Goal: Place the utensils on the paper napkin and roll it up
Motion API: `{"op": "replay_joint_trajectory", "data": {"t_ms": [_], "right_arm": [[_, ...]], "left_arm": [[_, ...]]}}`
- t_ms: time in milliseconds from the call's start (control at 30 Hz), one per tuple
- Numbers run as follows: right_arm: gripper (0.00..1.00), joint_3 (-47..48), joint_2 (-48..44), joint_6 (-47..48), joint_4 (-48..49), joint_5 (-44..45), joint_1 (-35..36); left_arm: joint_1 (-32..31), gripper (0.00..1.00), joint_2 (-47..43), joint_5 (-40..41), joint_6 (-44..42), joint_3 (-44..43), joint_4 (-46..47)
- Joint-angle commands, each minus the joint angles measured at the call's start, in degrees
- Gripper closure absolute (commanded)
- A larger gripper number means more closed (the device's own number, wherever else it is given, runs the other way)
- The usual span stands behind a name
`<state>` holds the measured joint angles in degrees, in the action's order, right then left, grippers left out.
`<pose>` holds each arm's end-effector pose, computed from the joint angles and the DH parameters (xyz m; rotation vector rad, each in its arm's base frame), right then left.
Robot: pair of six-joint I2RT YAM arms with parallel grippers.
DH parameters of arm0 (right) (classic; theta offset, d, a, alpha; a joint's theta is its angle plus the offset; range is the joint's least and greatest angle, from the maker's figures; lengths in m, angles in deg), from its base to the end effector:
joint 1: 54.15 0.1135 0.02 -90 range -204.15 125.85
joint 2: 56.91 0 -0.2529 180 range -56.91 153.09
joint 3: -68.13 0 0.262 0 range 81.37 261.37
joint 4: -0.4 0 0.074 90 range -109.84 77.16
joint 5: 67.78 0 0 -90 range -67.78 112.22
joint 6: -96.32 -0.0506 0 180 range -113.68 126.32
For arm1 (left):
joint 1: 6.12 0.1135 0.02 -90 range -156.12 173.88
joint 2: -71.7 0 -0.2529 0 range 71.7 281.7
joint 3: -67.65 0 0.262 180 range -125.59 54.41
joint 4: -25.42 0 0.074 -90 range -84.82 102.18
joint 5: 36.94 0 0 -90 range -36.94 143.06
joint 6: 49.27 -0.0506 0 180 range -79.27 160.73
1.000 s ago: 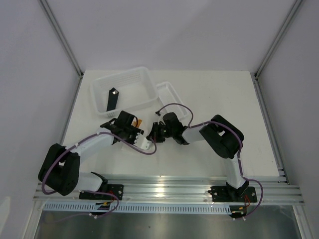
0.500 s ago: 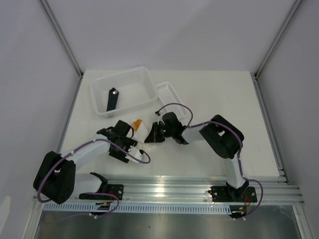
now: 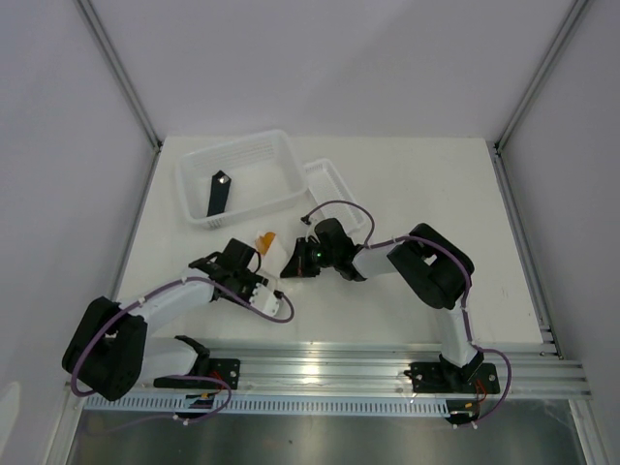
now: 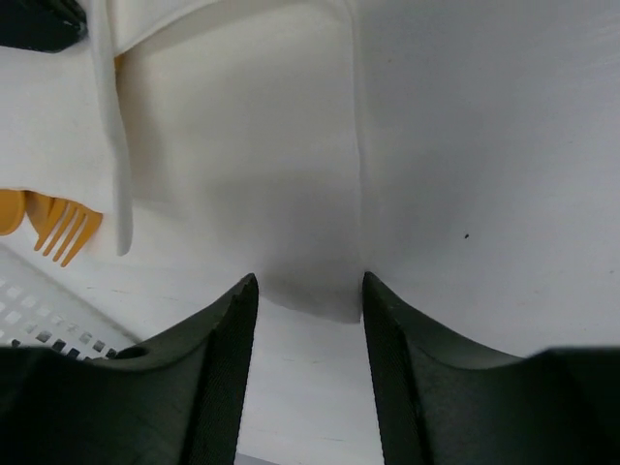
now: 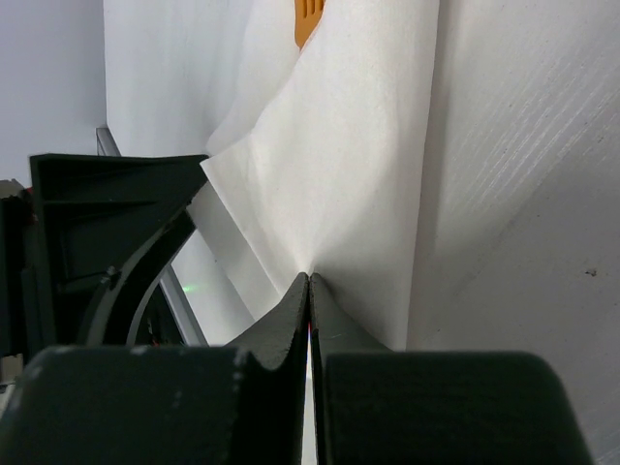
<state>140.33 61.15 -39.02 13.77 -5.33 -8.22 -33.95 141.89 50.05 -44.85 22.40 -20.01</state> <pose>0.2765 0.3193 0.0848 -0.3365 2.4077 1.3582 0.1877 -0.1021 0.1237 2.3571 1.5327 0.1702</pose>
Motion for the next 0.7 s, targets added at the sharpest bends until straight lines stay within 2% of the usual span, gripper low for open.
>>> {"op": "replay_joint_trajectory", "data": {"t_ms": [0, 67, 100, 167, 467, 667], "right_arm": [[1.0, 1.1, -0.2, 1.6, -2.6, 2.5, 0.2], [1.0, 1.0, -0.1, 1.5, -2.5, 2.4, 0.2], [1.0, 1.0, -0.1, 1.6, -2.5, 2.4, 0.1], [1.0, 1.0, -0.1, 1.6, -2.6, 2.4, 0.2], [1.0, 0.8, 0.3, 1.5, -2.5, 2.7, 0.0], [1.0, 0.8, 0.9, 0.7, -2.0, 2.6, -0.2]], "left_arm": [[-0.5, 0.58, 0.3, 0.3, -1.0, 2.7, 4.9], [-0.5, 0.71, 0.3, 1.2, -1.3, 3.3, 6.1], [-0.5, 0.84, 0.0, 1.3, -1.1, 3.2, 6.4], [-0.5, 0.98, -0.7, 1.8, 0.1, 2.9, 7.4], [-0.7, 0.99, -1.4, 2.7, 5.6, -3.4, 9.1], [-4.1, 0.99, 1.1, 1.9, 10.1, -8.6, 14.3]]}}
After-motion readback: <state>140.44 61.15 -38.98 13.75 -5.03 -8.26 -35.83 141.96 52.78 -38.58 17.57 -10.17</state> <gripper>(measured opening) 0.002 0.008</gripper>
